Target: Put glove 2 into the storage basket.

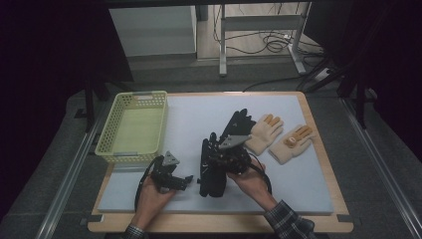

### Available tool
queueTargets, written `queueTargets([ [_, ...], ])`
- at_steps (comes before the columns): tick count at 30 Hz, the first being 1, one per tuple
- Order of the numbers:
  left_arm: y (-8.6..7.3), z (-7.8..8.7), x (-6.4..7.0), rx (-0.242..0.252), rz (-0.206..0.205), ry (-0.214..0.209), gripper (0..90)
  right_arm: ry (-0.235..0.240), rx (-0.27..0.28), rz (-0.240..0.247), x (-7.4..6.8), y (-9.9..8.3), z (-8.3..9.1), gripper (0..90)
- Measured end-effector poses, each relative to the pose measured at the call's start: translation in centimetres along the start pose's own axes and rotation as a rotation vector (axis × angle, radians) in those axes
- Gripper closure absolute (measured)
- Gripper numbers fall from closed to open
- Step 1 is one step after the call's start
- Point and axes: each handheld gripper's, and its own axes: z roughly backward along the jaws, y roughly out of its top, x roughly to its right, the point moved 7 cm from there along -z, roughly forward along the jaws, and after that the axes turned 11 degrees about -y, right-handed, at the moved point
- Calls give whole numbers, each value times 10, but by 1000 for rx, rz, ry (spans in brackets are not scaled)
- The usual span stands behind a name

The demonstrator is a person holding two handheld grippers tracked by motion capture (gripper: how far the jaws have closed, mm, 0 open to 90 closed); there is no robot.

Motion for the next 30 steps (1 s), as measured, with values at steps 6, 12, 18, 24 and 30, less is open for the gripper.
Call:
queueTargets([
  [6,0,0,0,-3,-4,1,61,14,-22,-12,-17,-30,-3,790],
  [12,0,0,0,-4,-7,1,61,12,-60,8,-25,-50,-17,725],
  [18,0,0,0,-7,-8,2,61,9,-37,-4,-17,-44,-10,549],
  [24,0,0,0,-2,-5,3,61,-3,-32,-36,2,-34,-6,508],
  [30,0,0,0,-5,-7,3,61,-49,-35,-44,24,-30,-12,495],
])
